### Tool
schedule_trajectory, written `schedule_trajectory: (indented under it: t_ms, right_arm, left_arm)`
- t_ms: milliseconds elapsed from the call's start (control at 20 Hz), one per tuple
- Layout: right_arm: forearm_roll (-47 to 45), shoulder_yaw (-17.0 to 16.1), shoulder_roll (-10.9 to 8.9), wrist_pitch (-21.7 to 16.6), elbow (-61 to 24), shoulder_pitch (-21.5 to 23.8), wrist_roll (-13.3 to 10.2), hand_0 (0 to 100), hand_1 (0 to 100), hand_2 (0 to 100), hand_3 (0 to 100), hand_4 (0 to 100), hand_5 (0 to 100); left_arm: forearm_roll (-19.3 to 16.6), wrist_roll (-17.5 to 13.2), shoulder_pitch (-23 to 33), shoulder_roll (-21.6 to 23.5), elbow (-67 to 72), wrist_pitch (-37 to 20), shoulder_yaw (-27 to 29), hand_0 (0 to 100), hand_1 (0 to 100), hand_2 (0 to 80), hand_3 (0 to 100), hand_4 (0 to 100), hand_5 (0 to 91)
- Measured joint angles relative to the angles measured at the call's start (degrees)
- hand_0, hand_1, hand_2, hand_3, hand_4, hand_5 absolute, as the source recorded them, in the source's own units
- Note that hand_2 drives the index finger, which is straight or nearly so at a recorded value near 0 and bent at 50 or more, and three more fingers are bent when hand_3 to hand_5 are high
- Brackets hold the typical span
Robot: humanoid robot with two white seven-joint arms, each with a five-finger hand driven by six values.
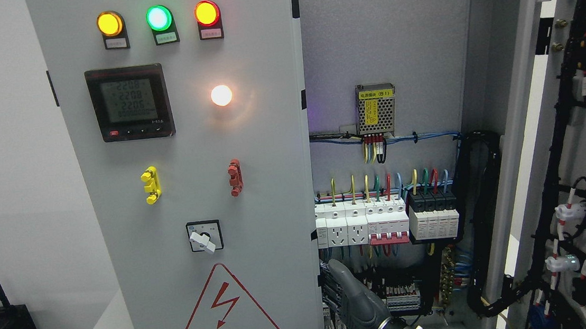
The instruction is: Open door with both hands
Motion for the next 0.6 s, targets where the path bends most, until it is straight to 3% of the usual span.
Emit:
schedule_trajectory:
  t_ms: [300, 601]
  right_arm:
    - [-0.11, 0.08, 0.0, 0.0, -0.06, 0.0, 0.02, 23, 0, 0, 0, 0, 0]
    - [-0.15, 0.4, 0.0, 0.0, -0.12, 0.0, 1.72, 23, 0, 0, 0, 0, 0]
  left_arm:
    - [0.0, 0.0, 0.0, 0.0, 0.01, 0.0, 0.0, 0, 0, 0.0, 0, 3, 0.0]
    - [0.0, 0.0, 0.0, 0.0, 0.03, 0.0, 0.0, 0, 0, 0.0, 0, 3, 0.0]
